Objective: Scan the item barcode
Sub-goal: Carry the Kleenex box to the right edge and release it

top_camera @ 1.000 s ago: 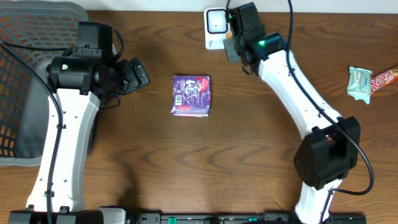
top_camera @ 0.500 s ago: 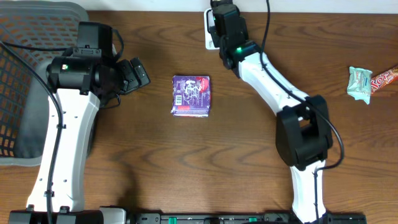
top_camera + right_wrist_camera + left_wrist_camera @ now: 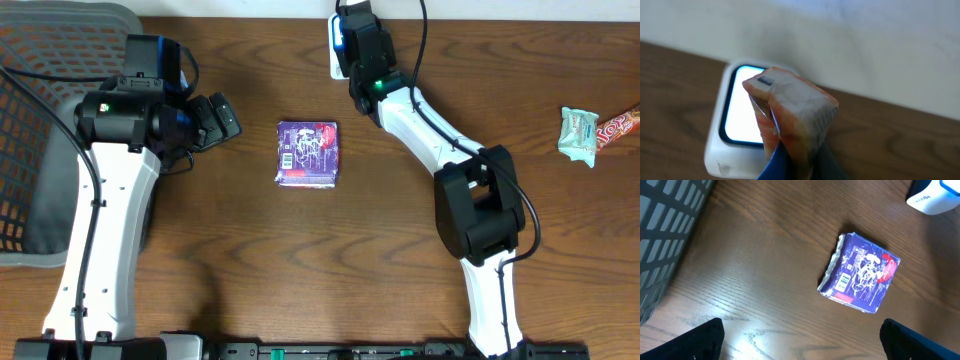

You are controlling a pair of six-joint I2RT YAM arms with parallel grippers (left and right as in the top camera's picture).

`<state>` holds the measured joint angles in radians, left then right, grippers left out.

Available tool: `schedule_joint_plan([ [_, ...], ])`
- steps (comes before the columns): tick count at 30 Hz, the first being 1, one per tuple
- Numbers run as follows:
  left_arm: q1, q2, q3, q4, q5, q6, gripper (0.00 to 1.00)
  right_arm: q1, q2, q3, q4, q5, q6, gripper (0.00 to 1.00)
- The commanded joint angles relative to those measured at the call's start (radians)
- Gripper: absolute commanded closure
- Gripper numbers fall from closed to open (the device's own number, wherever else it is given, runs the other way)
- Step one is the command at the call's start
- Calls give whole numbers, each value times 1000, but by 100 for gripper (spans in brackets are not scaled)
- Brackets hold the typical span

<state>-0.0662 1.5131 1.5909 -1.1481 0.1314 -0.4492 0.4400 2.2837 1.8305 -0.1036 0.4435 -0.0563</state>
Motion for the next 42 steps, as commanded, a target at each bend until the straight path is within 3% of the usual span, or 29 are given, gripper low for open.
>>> schedule_joint_plan([
  [1,3,2,1,-3,-6,-9,1,-27,-1,77,-69,54,45,99],
  [5,3,2,1,-3,-6,-9,1,-89,-2,192,-263,197,132,99],
  [14,3,2,1,-3,-5,-9,1,-349,-1,310,-672,431,134,99],
  [19,3,2,1,-3,-6,-9,1,-540,0,307,-837,405,256,99],
  [23,3,2,1,-3,-6,-9,1,-665,1,305,-874,229,215,99],
  [29,3,2,1,-3,-6,-9,1,-786,2,298,-894,145,212,97],
  [34,3,2,1,-3,-5,-9,1,-824,2,291,-912,144,214,72],
  [40,3,2,1,-3,-6,-9,1,-834,2,255,-906,-6,228,32],
  [42,3,2,1,-3,-6,-9,1,-826,2,240,-903,-103,227,26],
])
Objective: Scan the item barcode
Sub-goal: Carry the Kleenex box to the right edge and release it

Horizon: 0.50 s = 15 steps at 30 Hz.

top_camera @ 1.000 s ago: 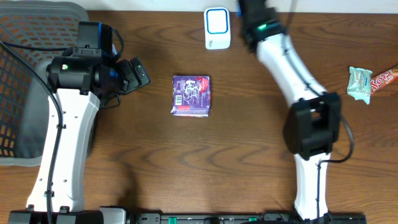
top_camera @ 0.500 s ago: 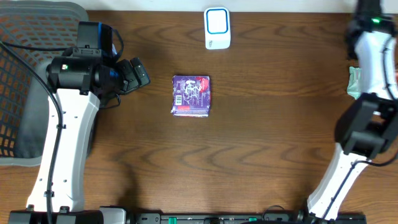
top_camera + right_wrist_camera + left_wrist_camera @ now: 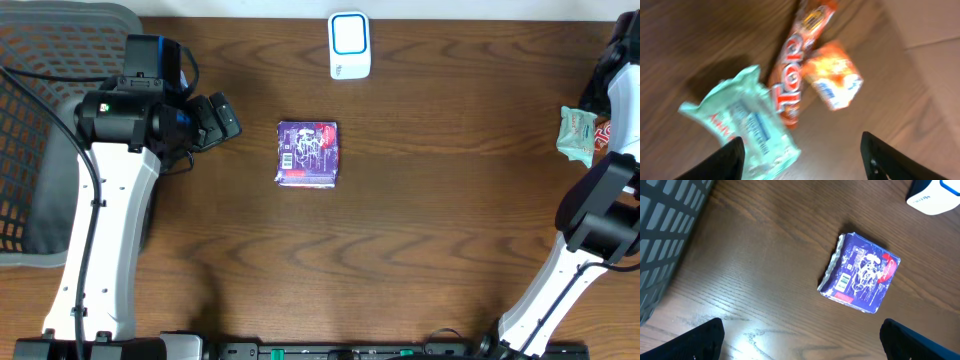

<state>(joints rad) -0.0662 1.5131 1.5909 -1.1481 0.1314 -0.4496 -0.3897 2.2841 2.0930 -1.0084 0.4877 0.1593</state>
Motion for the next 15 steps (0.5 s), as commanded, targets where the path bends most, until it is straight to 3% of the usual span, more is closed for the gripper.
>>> schedule_joint_plan([
  [1,3,2,1,-3,-6,-8,1,6,2,-26,3,-190,11,25],
  [8,3,2,1,-3,-5,-8,1,53,2,-44,-6,-683,-7,24],
  [12,3,2,1,-3,-6,-8,1,115,2,-44,-29,-1191,-78,32],
  [15,3,2,1,-3,-6,-8,1,196,2,-44,-24,-1440,-107,34],
])
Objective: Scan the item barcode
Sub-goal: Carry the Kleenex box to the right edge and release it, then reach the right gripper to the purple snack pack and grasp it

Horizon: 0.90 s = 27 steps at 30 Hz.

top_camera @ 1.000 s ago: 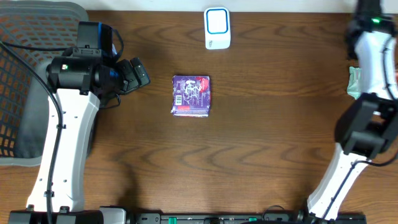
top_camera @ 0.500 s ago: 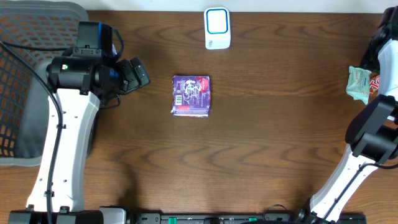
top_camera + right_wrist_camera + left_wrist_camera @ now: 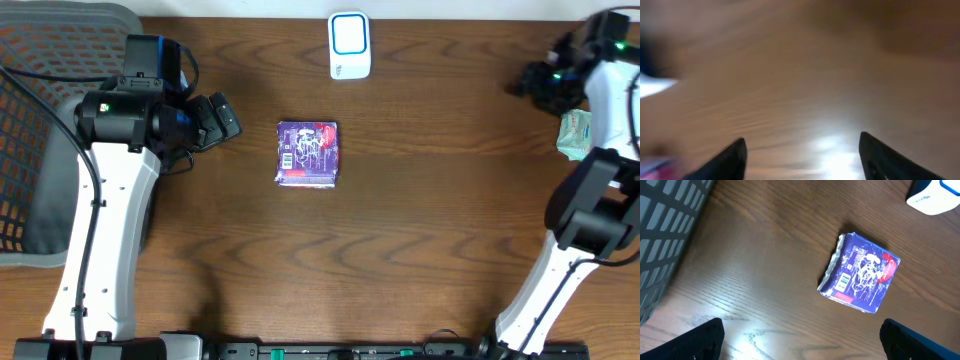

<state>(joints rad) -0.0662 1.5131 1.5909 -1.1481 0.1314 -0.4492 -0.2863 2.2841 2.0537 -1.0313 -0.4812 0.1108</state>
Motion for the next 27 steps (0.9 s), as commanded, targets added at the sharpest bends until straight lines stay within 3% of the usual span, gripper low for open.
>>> schedule_joint_plan([
  [1,3,2,1,-3,-6,-9,1,123,2,-5,-2,-496,-64,34],
  [5,3,2,1,-3,-6,-9,1,261,2,-8,-26,-410,-64,32],
  [6,3,2,1,-3,-6,-9,1,339,2,-8,-45,-295,-64,1],
  [8,3,2,1,-3,-6,-9,1,415,2,-9,-75,-158,-59,11],
  [12,3,2,1,-3,-6,-9,1,580,2,-23,-93,35,19,14],
  [19,3,2,1,-3,-6,-9,1,714,2,-93,-44,50,175,13],
  [27,3,2,1,-3,-6,-9,1,750,2,-246,153,32,226,35],
])
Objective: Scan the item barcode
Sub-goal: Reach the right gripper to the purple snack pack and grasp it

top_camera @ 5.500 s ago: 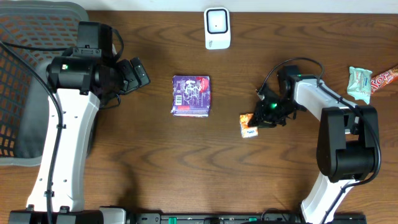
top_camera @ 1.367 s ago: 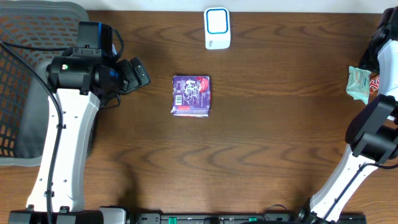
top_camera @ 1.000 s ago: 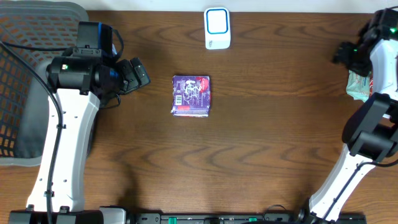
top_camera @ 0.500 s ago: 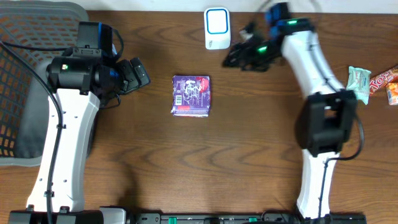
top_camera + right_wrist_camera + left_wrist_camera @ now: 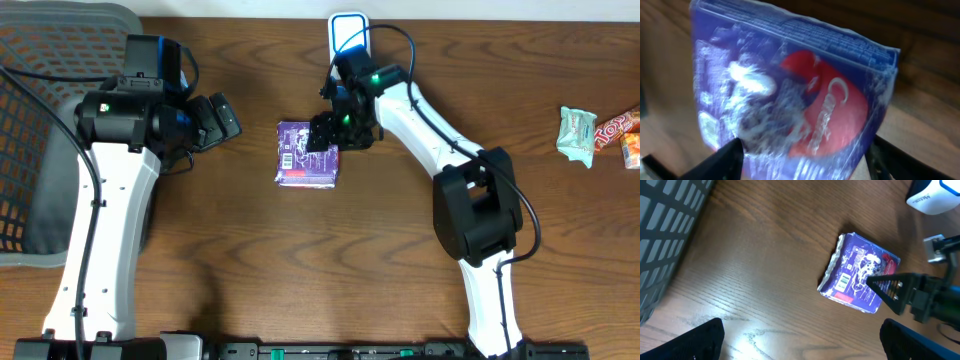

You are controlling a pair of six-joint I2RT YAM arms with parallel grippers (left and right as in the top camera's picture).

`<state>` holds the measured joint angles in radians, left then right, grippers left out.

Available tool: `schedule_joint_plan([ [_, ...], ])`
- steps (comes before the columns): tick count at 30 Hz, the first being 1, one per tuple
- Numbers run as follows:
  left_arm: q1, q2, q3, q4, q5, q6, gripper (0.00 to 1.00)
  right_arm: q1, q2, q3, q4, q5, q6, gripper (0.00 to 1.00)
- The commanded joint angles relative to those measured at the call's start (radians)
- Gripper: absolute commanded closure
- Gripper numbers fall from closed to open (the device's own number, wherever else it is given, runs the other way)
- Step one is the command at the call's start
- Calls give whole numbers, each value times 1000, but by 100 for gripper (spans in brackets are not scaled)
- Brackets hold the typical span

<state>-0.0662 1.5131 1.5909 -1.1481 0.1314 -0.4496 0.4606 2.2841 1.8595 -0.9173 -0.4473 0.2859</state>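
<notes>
A purple snack packet (image 5: 303, 157) with a red logo lies flat mid-table, its barcode face up on the left side. My right gripper (image 5: 336, 131) hovers over the packet's right part, open. In the right wrist view the packet (image 5: 790, 90) fills the frame, and the two fingertips (image 5: 730, 156) stand wide apart on either side of its near end. The white scanner (image 5: 348, 30) sits at the far edge, partly behind the right arm. My left gripper (image 5: 218, 118) hangs open to the packet's left, looking at the packet (image 5: 856, 275) and at the right gripper (image 5: 900, 294) from a distance.
A grey mesh basket (image 5: 40, 120) fills the left edge. At the far right lie a mint-green packet (image 5: 577, 133), a red bar (image 5: 615, 127) and an orange packet (image 5: 631, 148). The scanner (image 5: 935, 195) shows at the top right of the left wrist view.
My right gripper was at the far right of the table beside the snack pile; now it is open over the purple packet at the middle. The left arm and the packet have not moved.
First my right gripper held an orange packet in front of the scanner. Then it was open at the far right, the orange packet lying beside the red bar and mint packet. Then it stood just left of that pile, and now over the purple packet.
</notes>
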Motion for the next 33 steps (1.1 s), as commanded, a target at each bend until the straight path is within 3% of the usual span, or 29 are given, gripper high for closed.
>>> schedule_joint_plan([
  [1,3,2,1,-3,-6,-8,1,3,2,-76,69,-18,53,39],
  [4,3,2,1,-3,-6,-8,1,2,2,-131,135,-51,58,62],
  [8,3,2,1,-3,-6,-8,1,2,-2,-137,120,-60,14,99],
  [13,3,2,1,-3,-6,-8,1,1,-32,-43,14,71,-59,99],
  [21,3,2,1,-3,-6,-8,1,41,-79,161,-251,780,-55,99],
  [28,3,2,1,-3,-6,-8,1,69,-79,132,-410,1257,20,99],
  [33,3,2,1,-3,-6,-8,1,65,-79,80,-428,1324,84,99],
])
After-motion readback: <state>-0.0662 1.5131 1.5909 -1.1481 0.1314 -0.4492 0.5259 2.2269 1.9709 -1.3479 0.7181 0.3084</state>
